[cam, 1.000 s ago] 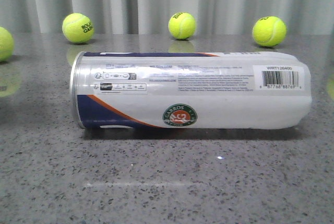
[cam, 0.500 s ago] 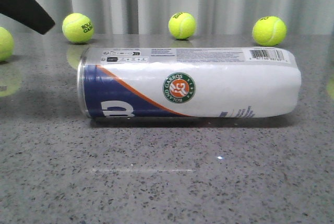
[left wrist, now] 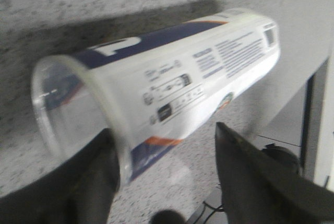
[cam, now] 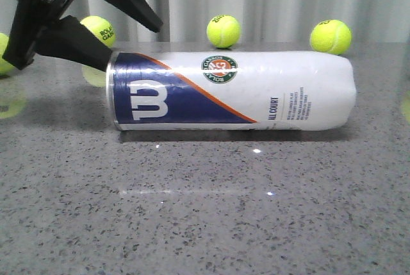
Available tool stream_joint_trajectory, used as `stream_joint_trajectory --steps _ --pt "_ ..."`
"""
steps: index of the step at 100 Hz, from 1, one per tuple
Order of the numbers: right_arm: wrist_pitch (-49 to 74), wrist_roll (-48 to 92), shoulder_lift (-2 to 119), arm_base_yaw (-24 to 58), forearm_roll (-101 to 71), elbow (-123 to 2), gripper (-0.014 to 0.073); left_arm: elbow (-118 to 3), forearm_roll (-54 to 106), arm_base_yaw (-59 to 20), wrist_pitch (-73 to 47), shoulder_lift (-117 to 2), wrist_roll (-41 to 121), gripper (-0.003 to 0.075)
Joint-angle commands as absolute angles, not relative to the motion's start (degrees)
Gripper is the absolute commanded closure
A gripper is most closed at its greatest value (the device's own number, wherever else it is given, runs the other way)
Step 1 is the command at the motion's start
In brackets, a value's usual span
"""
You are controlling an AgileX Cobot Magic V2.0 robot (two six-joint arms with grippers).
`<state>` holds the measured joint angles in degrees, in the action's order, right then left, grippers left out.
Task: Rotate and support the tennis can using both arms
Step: 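Grasp the metal end of the can with the left gripper, then lift the can end with the left gripper, tilting it upright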
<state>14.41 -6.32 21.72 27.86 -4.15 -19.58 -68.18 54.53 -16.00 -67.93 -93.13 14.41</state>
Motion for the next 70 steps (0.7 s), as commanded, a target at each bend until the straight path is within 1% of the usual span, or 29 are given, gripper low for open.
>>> stream_joint_trajectory --steps 1,9,14,21,23,39,58,70 --pt "10.10 -6.21 21.93 27.76 -3.75 -21.07 0.0651 -70.02 60.23 -16.42 -68.38 -92.17 15.76 0.0427" --pt "10.10 -6.21 21.93 27.76 -3.75 -21.07 0.0651 -70.02 61.14 -16.42 -69.37 -92.82 15.76 0.0535" --pt "10.10 -6.21 21.93 27.76 -3.75 -21.07 0.0651 -70.02 61.44 -16.42 -69.99 -93.06 15.92 0.0620" --pt "10.10 -6.21 21.93 27.76 -3.75 -21.07 0.0651 -70.02 61.42 -16.42 -70.94 -93.06 15.94 0.0718" --pt "10.10 -6.21 21.93 27.76 -3.75 -21.07 0.0651 -70.02 61.71 -16.42 -71.49 -93.06 16.04 0.0736" --pt "10.10 -6.21 21.93 27.76 -3.75 -21.07 0.0651 -70.02 65.11 -16.42 -73.27 -92.84 18.88 0.0741" --pt "10.10 -6.21 21.93 27.76 -3.75 -21.07 0.0651 -70.02 73.89 -16.42 -73.27 -91.08 24.39 0.0741" --pt "10.10 -6.21 21.93 27.76 -3.75 -21.07 0.0651 -70.57 74.82 -16.42 -73.27 -89.15 25.88 0.0741"
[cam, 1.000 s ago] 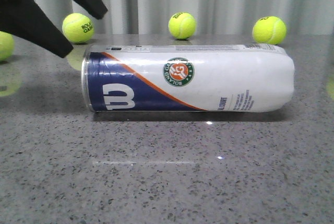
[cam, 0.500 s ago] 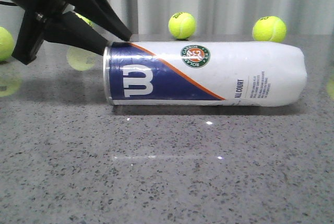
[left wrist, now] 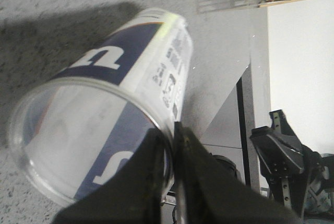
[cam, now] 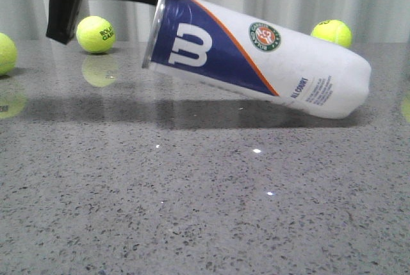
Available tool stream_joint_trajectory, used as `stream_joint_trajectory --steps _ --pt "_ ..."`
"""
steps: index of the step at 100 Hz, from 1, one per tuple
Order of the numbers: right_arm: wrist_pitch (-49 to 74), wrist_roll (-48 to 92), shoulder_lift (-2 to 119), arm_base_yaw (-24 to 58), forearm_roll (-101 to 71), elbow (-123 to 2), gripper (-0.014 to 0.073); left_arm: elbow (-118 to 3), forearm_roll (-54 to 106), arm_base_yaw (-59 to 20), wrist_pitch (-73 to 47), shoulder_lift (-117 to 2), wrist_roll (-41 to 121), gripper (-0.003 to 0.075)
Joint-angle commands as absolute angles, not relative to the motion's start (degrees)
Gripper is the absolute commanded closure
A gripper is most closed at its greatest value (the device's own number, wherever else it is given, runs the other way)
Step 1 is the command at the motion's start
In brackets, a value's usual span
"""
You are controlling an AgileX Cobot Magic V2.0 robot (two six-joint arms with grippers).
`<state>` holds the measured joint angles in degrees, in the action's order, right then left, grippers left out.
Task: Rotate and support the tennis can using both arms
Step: 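Lift the can end with the left gripper, tilting it upright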
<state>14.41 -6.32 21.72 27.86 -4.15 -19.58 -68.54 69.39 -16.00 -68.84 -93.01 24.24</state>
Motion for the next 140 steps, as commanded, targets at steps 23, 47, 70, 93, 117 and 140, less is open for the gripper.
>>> stream_joint_trajectory --steps 23,47,70,93,117,140 --pt "10.10 -6.21 21.93 27.76 -3.75 -21.07 0.0651 -77.19 67.37 -16.42 -73.27 -81.11 26.58 0.0741" --pt "10.10 -6.21 21.93 27.76 -3.75 -21.07 0.0651 -86.17 44.22 -16.42 -73.15 -72.96 16.22 0.0741" --pt "10.10 -6.21 21.93 27.76 -3.75 -21.07 0.0651 -87.02 34.60 -16.84 -73.15 -67.46 12.70 0.0741" --pt "10.10 -6.21 21.93 27.76 -3.75 -21.07 0.0651 -87.02 23.07 -23.35 -73.15 -65.98 9.34 0.0741" --pt "10.10 -6.21 21.93 27.76 -3.75 -21.07 0.0651 -87.02 12.87 -32.14 -73.15 -67.24 8.00 0.0741" --pt "10.10 -6.21 21.93 27.76 -3.75 -21.07 0.0651 -87.02 11.39 -33.67 -73.05 -71.69 8.00 0.0741"
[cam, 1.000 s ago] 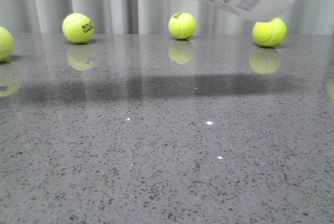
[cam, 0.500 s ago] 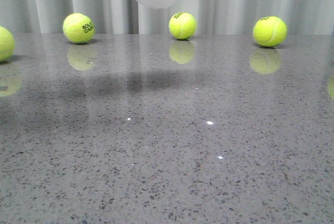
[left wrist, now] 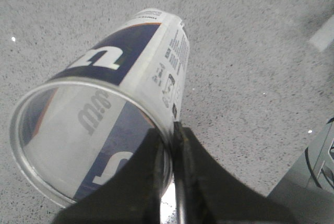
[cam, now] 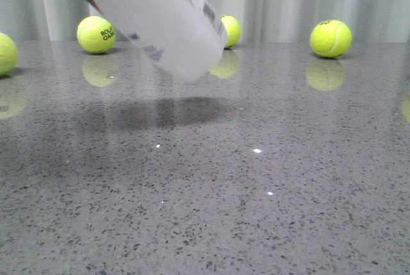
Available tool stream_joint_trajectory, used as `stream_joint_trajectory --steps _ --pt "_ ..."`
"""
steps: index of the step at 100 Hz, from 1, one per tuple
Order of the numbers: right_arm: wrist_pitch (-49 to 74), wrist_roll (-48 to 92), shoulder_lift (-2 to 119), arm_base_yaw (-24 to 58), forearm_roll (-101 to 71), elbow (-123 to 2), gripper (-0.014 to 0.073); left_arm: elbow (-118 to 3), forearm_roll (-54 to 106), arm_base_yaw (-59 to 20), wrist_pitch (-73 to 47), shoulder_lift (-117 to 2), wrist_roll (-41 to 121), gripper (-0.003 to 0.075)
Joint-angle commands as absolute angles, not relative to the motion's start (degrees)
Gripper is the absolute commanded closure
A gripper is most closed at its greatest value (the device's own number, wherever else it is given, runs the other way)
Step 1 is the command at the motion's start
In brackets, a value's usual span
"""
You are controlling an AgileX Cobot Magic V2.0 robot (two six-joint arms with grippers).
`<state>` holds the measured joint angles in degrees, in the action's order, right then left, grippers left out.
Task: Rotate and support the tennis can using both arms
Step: 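Lift the can end with the left gripper, tilting it upright, then lower the can upright onto the table with the left gripper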
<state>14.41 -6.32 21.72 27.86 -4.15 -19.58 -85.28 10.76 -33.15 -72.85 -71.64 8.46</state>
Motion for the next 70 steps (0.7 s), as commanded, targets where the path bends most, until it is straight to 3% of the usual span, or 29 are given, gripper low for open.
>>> stream_joint_trajectory --steps 1,14,21,40,47,70 --pt "10.10 -6.21 21.93 27.76 -3.75 -21.07 0.0651 -87.02 11.39 -33.67 -73.05 -71.85 8.00 0.0741" --pt "10.10 -6.21 21.93 27.76 -3.75 -21.07 0.0651 -87.10 11.39 -33.67 -73.05 -72.91 8.00 0.0733" --pt "10.10 -6.21 21.93 27.76 -3.75 -21.07 0.0651 -87.15 11.67 -33.67 -73.05 -73.03 8.00 0.0682" --pt "10.10 -6.21 21.93 27.76 -3.75 -21.07 0.0651 -88.30 12.45 -33.67 -72.90 -74.85 8.00 0.0402" --pt "10.10 -6.21 21.93 27.76 -3.75 -21.07 0.0651 -89.78 13.06 -33.67 -72.64 -76.77 8.00 0.0337" --pt "10.10 -6.21 21.93 27.76 -3.75 -21.07 0.0651 -101.37 17.21 -33.67 -72.95 -85.82 8.00 0.0332"
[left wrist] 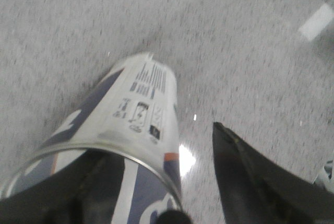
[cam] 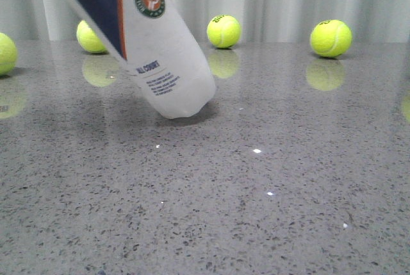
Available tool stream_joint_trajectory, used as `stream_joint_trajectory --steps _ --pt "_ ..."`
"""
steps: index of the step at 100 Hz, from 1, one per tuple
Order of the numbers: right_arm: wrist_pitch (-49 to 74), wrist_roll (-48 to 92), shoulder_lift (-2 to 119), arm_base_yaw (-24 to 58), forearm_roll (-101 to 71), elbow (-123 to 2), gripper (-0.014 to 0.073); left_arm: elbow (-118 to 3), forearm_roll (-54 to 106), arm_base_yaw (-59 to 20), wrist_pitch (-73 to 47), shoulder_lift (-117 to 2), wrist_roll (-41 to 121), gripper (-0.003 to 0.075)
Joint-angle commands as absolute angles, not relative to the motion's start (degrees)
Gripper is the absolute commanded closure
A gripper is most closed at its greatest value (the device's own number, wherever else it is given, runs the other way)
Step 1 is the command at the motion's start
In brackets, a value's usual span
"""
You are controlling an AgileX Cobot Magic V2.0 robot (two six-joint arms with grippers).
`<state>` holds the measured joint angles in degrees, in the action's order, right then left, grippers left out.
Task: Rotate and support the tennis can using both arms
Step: 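Lower the can upright onto the table with the left gripper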
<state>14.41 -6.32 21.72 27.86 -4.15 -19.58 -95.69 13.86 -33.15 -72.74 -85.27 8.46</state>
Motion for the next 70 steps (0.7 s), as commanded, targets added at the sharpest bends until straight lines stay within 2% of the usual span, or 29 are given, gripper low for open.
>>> stream_joint_trajectory --steps 1,25,70 --pt "10.10 -6.21 21.93 27.76 -3.75 -21.07 0.0651 -101.75 17.33 -33.67 -72.95 -86.30 8.00 0.0332" --pt "10.10 -6.21 21.93 27.76 -3.75 -21.07 0.0651 -110.08 20.96 -33.67 -72.95 -92.35 8.00 0.0333" --pt "10.10 -6.21 21.93 27.76 -3.75 -21.07 0.0651 -110.18 27.34 -33.67 -72.95 -92.78 9.24 0.0333"
